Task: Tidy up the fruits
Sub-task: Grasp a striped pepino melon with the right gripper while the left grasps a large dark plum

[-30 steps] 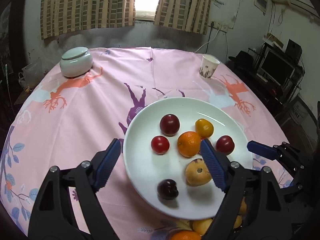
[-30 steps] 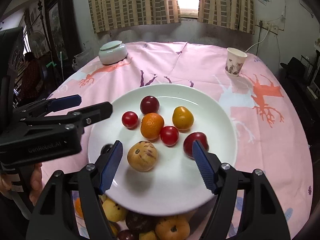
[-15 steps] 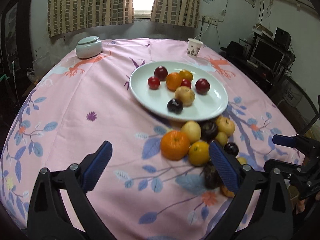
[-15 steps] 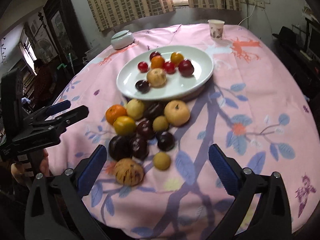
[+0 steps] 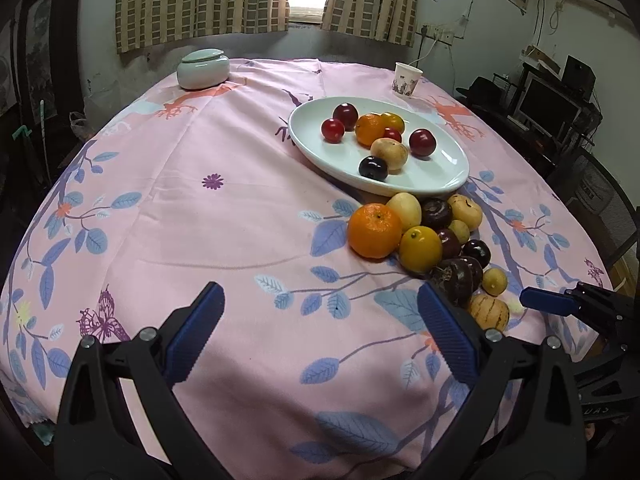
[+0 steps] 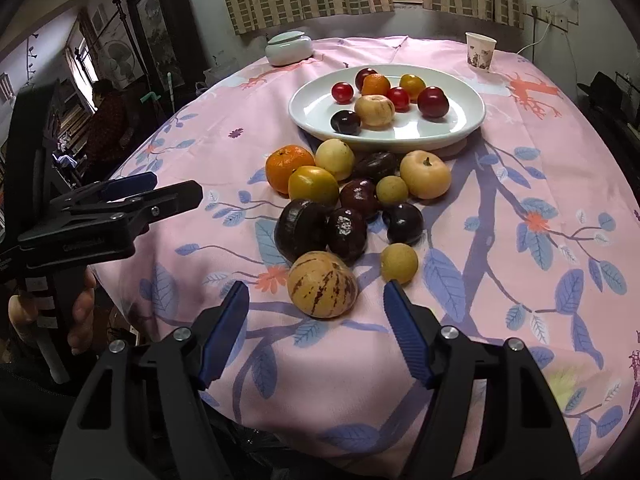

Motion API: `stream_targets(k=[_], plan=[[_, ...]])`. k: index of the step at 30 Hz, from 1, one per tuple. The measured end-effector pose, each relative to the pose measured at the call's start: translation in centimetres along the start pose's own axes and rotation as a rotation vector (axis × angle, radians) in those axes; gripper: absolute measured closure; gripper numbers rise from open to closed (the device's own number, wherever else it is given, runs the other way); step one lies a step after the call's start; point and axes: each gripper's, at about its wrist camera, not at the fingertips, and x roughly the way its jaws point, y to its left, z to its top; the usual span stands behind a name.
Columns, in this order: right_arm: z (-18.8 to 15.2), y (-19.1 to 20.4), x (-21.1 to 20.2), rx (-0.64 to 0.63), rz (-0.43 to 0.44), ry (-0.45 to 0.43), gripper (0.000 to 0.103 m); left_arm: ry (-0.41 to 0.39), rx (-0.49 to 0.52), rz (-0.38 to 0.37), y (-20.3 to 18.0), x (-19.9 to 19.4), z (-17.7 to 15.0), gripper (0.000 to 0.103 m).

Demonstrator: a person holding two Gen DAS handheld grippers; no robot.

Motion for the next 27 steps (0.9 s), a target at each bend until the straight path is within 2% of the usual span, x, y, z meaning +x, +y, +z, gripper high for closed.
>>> stream_targets(k=[7,9,11,14,18,22,25,27], plan=[[0.2,0.2,0.8,0.0,-0.005,0.02,0.032,0.007,0.011,-0.006,-0.1,-0.1,-0.5,0.004],[0.4,0.5,1.4,-0.01,-0.006,0.025,0.045,0.012,0.004,-0.009,0.2,0.0,-0.6,0.004],[0.7,0.7,2.3,-0.03,-0.074,0.024,0.062,0.018,-0.003,-0.013,0.3,0.1,-0.7,0.004],[0.9,0.6,2.7,-0.035,-0.082,0.023,0.062,0.023,0.003,-0.021,-0.2,0.1,-0.7,0.004],[0.6,-0.4,0.9,-0.001,-0.08,0.004,0.062,0.044,0.044,-0.051,-2.1,0.8,-0.9,0.004],[-0.1,-2.9,-1.2,0.05,-0.175,-0.038,0.062,0.09,0.097,-0.052,-4.4,2.7,-1.3,0.004],[-0.8,-5.5,-0.9,0.102,-0.242,-0.02,0.062,0.115,0.107,-0.053,-5.3,3.9,-1.2,0.004],[-1.2,-6.8,-0.8,0.141,-0.205,-0.019,0.062,0.125,0.111,-0.043,-5.6,4.6,-1.1,0.004]])
